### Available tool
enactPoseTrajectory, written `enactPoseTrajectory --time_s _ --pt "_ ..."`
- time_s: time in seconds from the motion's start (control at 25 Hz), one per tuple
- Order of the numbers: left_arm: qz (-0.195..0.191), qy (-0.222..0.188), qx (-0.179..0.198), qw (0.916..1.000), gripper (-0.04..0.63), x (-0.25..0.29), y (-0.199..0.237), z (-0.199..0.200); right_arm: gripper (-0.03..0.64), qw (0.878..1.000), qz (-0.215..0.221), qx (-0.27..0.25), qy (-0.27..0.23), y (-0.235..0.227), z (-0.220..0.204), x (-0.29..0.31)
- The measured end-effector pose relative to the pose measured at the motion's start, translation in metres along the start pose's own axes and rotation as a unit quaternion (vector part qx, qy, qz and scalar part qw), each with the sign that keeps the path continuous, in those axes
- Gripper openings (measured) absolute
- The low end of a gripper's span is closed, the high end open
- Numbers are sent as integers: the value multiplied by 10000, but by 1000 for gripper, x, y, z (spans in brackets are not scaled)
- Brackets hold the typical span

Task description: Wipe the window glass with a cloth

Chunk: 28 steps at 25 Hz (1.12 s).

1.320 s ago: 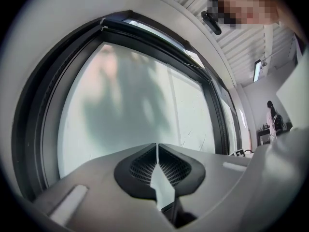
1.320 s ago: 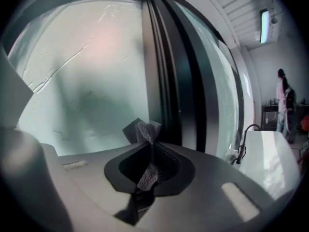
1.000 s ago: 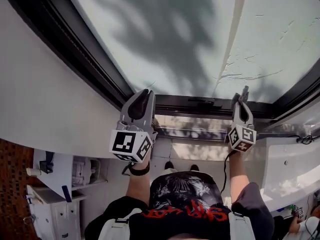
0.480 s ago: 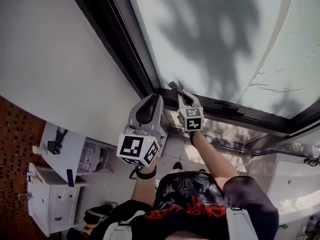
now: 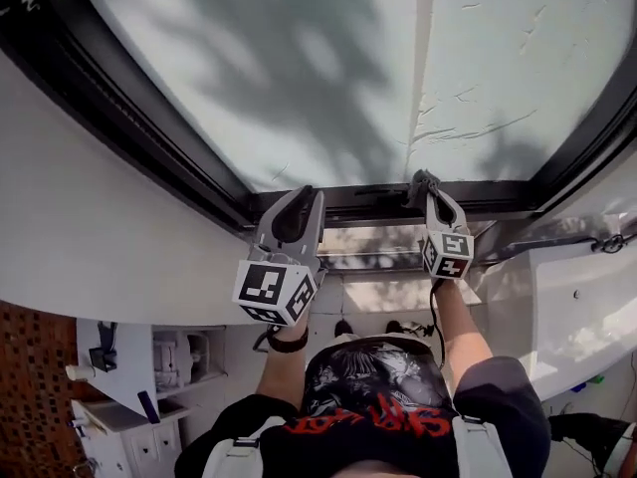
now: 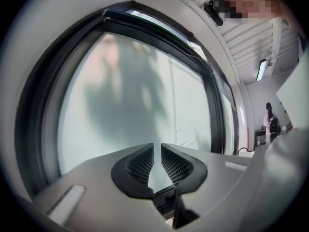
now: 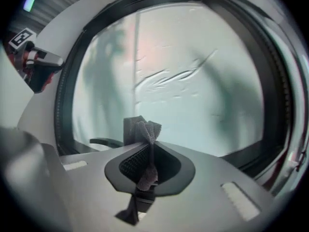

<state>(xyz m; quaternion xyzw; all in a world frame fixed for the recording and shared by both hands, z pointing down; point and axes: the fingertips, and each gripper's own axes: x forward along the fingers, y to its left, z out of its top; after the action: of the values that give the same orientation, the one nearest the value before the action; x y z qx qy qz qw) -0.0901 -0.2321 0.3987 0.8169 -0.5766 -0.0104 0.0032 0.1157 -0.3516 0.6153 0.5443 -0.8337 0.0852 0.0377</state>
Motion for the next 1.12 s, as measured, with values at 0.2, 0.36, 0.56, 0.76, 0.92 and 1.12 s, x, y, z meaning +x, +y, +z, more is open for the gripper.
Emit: enactPoseTrajectory --time_s 0.2,0.36,0.56,0.76,0.92,1.12 --pt "-841 211 -27 9962 49 46 -80 -18 26 9919 -1246 230 -32 -132 9 -40" --pt "-1181 360 61 9923 55 68 -132 -27 23 9892 -1407 301 -288 -170 25 -71" --pt "-1121 444 78 9927 55 78 -159 -35 21 9904 -1089 218 -828 -158 66 -101" --pt "-858 409 33 9955 54 77 -168 -39 21 9906 -533 -259 -1235 -117 114 -116" --pt "-646 573 -38 9963 37 72 -168 -45 21 9914 -174 -361 -1243 -91 124 -122" --pt "-563 220 -737 9955 22 63 -160 -41 20 9923 183 -316 -1182 -71 118 -120"
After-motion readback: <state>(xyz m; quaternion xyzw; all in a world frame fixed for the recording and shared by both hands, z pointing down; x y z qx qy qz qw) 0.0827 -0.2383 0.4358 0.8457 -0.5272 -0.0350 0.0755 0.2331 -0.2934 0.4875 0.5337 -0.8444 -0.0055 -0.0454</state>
